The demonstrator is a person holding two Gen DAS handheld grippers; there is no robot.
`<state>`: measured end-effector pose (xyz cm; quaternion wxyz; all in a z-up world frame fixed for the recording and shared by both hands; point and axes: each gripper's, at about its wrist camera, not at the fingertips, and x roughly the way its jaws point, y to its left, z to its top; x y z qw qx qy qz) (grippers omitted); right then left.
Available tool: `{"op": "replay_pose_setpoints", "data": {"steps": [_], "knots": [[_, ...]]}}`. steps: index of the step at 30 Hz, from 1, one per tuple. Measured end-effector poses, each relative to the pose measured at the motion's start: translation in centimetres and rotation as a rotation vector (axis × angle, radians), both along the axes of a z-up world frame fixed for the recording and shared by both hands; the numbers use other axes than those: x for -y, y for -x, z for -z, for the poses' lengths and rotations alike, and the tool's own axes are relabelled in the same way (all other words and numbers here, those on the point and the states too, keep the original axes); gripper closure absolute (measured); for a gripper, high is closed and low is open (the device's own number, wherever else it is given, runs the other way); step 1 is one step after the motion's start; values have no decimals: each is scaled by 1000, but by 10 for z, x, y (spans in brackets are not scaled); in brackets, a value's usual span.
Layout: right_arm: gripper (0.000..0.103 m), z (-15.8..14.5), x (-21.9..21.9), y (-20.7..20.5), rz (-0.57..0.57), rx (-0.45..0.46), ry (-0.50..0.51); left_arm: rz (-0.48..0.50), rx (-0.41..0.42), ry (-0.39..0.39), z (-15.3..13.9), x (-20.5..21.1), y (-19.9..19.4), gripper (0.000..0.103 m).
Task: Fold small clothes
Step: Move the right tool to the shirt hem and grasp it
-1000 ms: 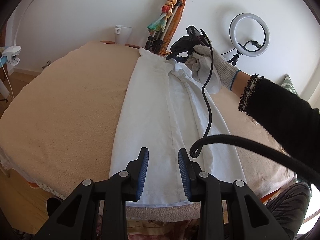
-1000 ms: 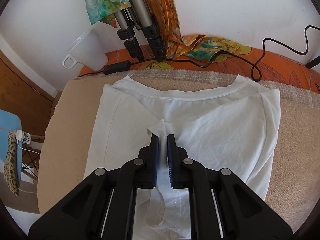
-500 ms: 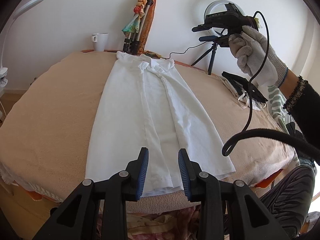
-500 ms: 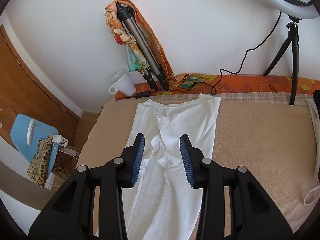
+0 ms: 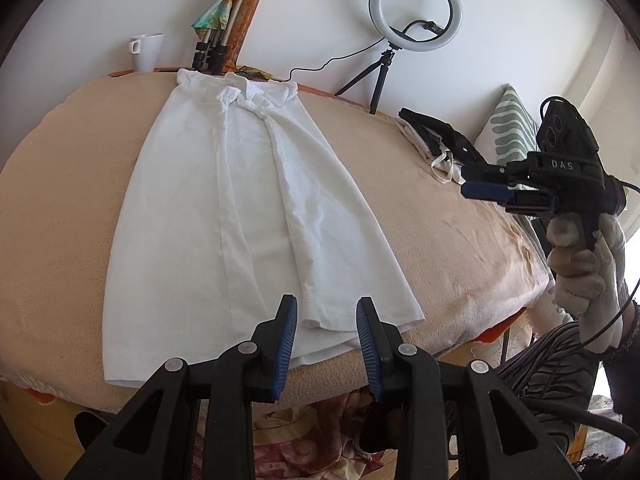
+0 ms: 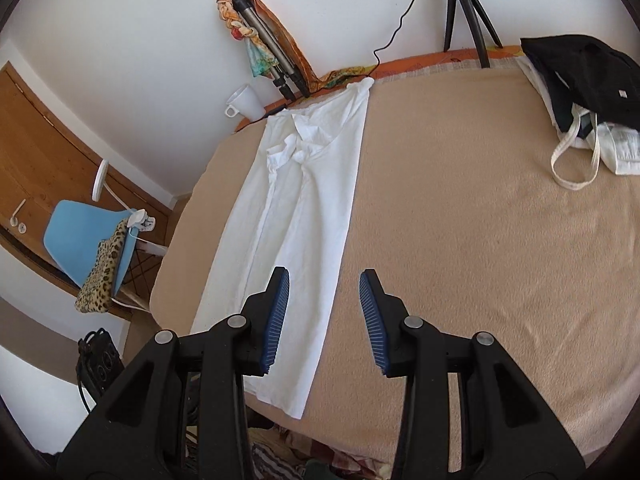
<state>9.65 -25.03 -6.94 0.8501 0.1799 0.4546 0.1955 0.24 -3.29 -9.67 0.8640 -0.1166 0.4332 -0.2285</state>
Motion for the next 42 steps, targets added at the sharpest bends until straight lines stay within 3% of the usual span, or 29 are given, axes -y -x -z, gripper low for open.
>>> {"op": "replay_pose_setpoints", "data": {"steps": [4,9,15,18,20,22,25,32,34,35,40,42], "knots": [[64,51,-15,23,-61,-118,-16,-14,-57,45,8,1,-15,72],[64,88,-39,34,-145,-188,-31,-36,-118,121,18,0,-28,79],[64,102,-54,36,-200,-217,-9,-48,-137,120,26,2,-32,102],[64,105,-51,37,-196,-220,-27,-55,-107,88,26,4,-27,103],[72,105,-50,37,-197,-217,-21,-66,-98,86,23,2,-24,103],[94,105,-55,35,-202,-214,5,-83,-86,94,18,-3,-20,103],[99,108,-56,36,-203,-226,7,-99,-74,96,16,-10,-15,103],[101,106,-51,36,-186,-203,30,-110,-97,79,30,-12,-16,103],[101,104,-49,35,-186,-202,-8,-98,-101,79,28,-13,-15,90],[101,103,-48,35,-186,-199,-29,-94,-103,73,26,-13,-14,78],[80,99,-47,37,-206,-189,-92,-101,-47,6,6,-29,2,73],[80,101,-51,38,-223,-193,-88,-120,-32,-41,-1,-44,6,70]]}}
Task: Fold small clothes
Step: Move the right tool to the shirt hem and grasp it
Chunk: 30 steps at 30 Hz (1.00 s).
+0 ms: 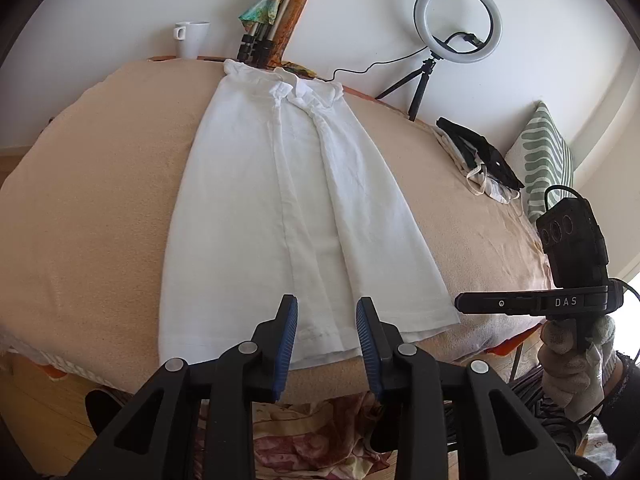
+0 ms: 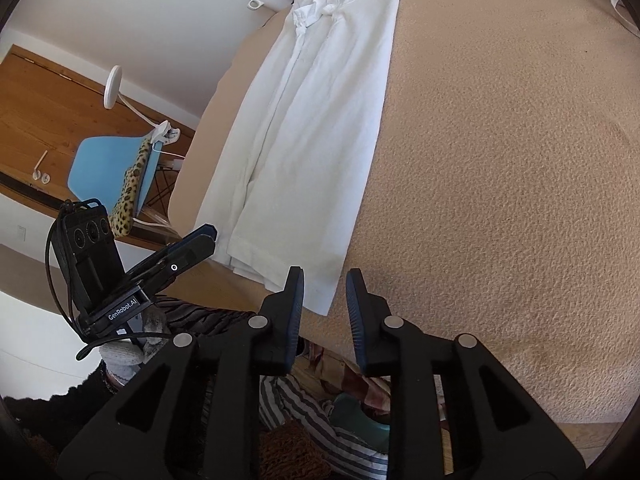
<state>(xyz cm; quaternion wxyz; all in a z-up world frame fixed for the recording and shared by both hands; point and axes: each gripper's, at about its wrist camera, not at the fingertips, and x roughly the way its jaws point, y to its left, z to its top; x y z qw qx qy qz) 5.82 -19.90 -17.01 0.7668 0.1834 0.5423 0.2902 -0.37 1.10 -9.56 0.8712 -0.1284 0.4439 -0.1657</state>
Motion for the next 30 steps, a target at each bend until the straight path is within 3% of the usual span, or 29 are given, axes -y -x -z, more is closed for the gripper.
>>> {"op": "replay_pose_setpoints", "data": {"steps": [5,13,16,21,23,30], "knots": [[80,13,-8,-4,-10,-45,9,-60,-37,-83,-2,-48,-3,66],[80,21,2,-7,7,-90,-71,-49,-203,30,25,-78,-19,66],[80,25,8,-7,0,-103,-93,-50,-247,72,34,-78,-21,73],[80,28,6,-10,-3,-126,-129,-76,-254,93,34,-82,-23,96],[92,28,4,-10,-12,-128,-130,-74,-254,103,33,-80,-23,101],[97,22,5,-3,-16,-85,-141,-54,-179,123,15,-78,-19,103]]}}
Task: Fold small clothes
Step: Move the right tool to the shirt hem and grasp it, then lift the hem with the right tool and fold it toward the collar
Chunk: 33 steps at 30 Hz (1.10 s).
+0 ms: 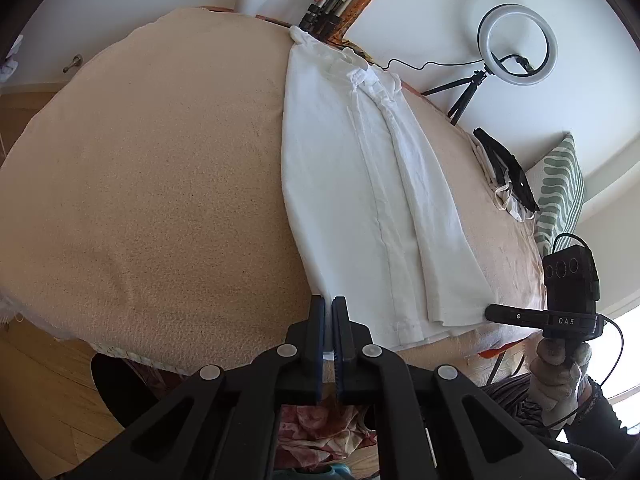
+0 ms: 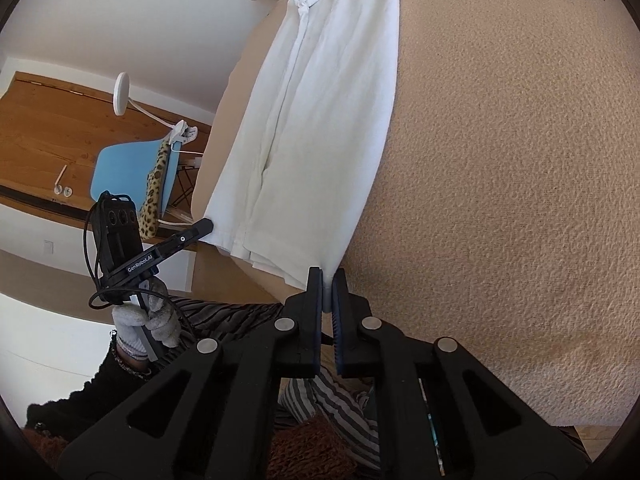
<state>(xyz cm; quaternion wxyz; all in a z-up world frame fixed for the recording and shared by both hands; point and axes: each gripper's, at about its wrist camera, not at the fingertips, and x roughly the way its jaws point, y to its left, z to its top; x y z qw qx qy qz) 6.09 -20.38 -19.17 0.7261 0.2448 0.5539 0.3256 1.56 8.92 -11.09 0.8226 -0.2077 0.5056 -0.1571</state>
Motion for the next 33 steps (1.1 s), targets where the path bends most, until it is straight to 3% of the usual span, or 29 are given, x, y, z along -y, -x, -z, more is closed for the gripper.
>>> {"op": "replay_pose_setpoints", "data": {"steps": [6,7,9,10,11,13,16,17,18,21,24,33], "knots": [[97,-1,2,1,10,12,-11,5,-12,24,4,-3,-3,102],[97,0,2,1,4,18,2,6,-26,27,7,-4,-4,98],[96,1,1,2,0,27,30,1,-52,55,12,-6,-4,72],[96,2,3,2,-4,24,30,-4,-61,65,14,-7,-4,71],[94,2,3,1,-6,19,30,-5,-69,70,16,-7,-4,71],[74,3,5,-1,5,3,37,-1,-84,79,19,-7,-4,72],[72,5,6,-3,23,-24,5,23,-93,68,22,-2,-3,83],[72,5,4,-4,20,-22,4,30,-88,54,22,0,-3,93],[73,4,1,-3,12,-17,7,34,-88,51,22,1,-4,100],[96,7,-9,-2,-33,-33,12,24,-87,94,20,-1,-4,101],[97,6,-12,-1,-31,-34,3,13,-63,148,9,-3,-7,101],[97,-20,14,-19,80,7,-154,-16,17,191,-23,-1,-45,101]]}}
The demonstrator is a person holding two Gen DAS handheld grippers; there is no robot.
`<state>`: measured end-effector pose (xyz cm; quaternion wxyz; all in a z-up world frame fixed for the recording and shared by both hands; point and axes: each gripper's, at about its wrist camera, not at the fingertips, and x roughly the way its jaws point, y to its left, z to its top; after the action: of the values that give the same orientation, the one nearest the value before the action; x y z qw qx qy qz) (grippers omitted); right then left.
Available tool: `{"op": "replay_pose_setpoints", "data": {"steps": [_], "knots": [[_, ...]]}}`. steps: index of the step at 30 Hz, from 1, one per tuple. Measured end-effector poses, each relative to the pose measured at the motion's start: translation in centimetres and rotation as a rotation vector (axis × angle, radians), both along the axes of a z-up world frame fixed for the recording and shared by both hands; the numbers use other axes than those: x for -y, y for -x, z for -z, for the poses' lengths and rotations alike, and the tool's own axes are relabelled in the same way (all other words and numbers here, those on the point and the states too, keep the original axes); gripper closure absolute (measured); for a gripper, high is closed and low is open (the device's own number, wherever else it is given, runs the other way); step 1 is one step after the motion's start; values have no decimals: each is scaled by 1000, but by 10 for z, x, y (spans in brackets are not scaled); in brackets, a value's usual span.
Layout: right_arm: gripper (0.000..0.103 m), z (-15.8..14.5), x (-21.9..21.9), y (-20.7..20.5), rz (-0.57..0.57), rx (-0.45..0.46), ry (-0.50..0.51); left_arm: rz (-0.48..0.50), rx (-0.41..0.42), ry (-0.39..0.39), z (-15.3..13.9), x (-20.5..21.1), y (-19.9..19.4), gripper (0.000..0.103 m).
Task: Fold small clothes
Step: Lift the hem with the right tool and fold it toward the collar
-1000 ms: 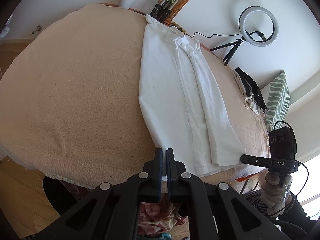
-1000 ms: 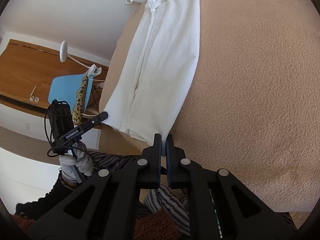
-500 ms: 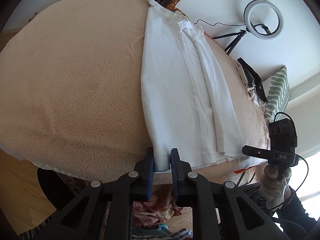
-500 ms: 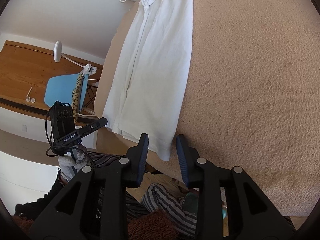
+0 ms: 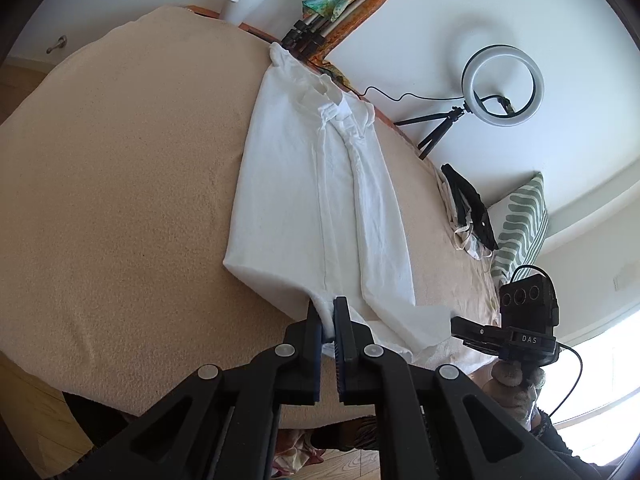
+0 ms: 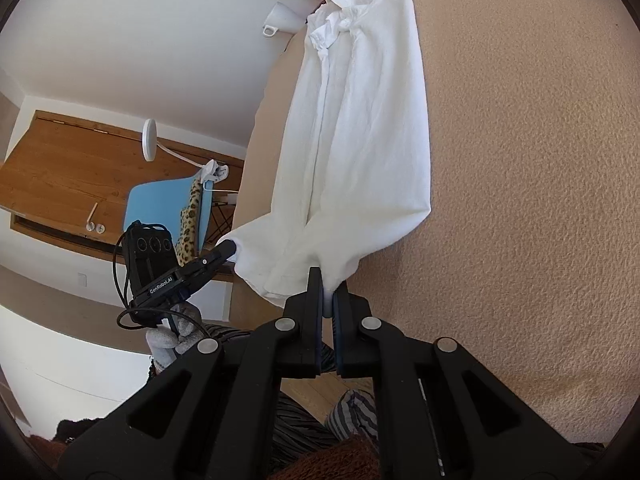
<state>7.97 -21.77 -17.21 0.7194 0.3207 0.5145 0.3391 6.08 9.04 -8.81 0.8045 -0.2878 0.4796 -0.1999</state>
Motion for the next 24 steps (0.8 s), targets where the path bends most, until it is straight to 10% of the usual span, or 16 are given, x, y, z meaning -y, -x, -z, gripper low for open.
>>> {"op": "replay_pose_setpoints", "data": {"steps": [24], "knots": [[97,10,-3,-106,88,-35,72,-58,-35,-82,22,-5,-109,97]]}}
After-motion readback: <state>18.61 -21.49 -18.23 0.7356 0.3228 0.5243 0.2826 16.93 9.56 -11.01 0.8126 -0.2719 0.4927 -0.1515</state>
